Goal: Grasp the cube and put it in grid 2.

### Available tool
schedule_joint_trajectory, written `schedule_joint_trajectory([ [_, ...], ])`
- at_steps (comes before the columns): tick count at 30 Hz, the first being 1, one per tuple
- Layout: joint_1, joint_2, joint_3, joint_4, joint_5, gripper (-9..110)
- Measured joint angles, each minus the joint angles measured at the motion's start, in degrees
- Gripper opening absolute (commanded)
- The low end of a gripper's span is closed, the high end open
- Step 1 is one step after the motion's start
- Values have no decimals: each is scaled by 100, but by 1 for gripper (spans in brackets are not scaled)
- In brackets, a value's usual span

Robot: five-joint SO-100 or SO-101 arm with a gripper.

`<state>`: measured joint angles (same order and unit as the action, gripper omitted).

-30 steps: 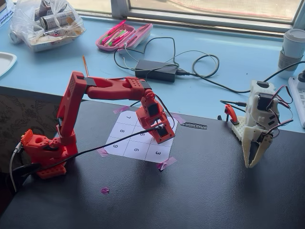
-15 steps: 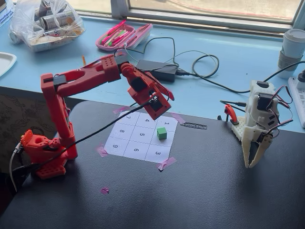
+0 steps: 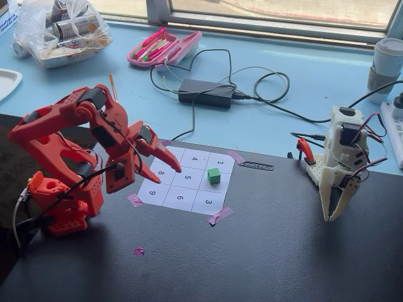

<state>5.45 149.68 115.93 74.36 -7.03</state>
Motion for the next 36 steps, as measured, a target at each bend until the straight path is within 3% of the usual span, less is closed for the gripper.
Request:
schedule_joint_trajectory([
  [8,413,1336,2452,-255,-176,20],
  [19,-26,2399,4667,-1081,0,20],
  [25,-105,3516,5317,-1020,18,16],
  [29,-105,3902,5607,-993,18,0],
  [36,-105,3946,5739,-1046,-70,0],
])
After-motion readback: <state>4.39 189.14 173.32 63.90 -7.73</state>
